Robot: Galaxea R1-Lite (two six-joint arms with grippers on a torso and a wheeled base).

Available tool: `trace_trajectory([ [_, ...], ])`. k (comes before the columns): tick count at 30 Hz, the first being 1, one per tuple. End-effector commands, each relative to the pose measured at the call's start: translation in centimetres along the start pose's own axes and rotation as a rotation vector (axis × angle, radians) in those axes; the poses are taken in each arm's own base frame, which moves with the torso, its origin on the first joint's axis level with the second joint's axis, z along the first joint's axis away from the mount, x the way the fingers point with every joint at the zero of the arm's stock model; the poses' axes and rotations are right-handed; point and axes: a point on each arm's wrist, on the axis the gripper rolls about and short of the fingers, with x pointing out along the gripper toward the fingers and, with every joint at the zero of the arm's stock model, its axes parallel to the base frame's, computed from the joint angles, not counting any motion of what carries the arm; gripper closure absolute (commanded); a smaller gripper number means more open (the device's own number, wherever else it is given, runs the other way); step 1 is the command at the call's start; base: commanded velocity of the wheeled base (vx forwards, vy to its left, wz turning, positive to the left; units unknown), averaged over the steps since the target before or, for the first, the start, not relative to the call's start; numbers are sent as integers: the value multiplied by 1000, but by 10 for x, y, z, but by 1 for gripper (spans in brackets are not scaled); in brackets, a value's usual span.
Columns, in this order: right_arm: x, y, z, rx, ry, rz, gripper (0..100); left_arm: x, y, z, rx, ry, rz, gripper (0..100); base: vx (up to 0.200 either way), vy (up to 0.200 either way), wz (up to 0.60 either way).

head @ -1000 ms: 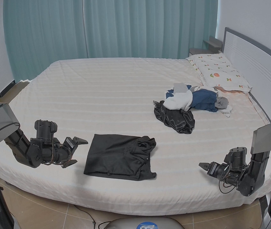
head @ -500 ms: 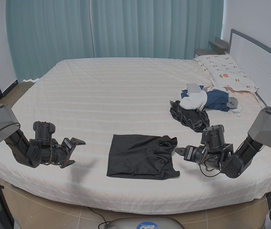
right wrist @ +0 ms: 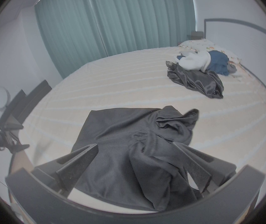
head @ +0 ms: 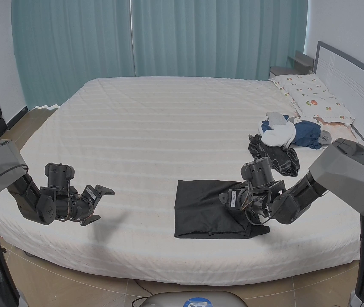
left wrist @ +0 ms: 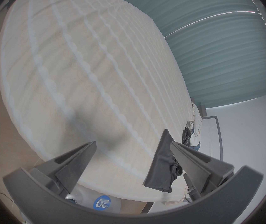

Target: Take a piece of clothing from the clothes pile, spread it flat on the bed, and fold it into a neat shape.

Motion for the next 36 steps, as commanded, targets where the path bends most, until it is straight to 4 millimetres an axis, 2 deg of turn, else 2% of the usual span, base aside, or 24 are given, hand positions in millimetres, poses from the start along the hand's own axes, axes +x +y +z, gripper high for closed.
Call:
trace_trajectory([
  [1,25,5,-20,-63,31,-45,0,2,1,-1,0,4,4,0,0,0,0],
  [4,38,2,-25,-119,12,-123,0,1,1,-1,0,2,5,0,0,0,0],
  [13,37,-6,-18,-125,-9,-179,0,2,1,-2,2,3,9,0,0,0,0],
  [14,44,-14,-23,-136,5,-198,0,2,1,-2,3,0,9,0,0,0,0],
  [16,45,-16,-27,-137,17,-204,0,2,1,-2,3,0,9,0,0,0,0],
  [19,44,-27,-25,-126,23,-225,0,2,1,-3,4,3,11,0,0,0,0],
  [23,34,-43,-20,-109,32,-251,0,2,1,-3,8,2,10,0,0,0,0],
  [30,4,-59,-17,-47,48,-239,0,2,1,-3,7,2,12,0,0,0,0],
  [34,-11,-71,-22,-1,77,-229,0,2,1,-3,7,2,12,0,0,0,0],
  [36,-17,-83,-28,19,97,-246,0,2,1,-3,7,3,11,0,0,0,0],
])
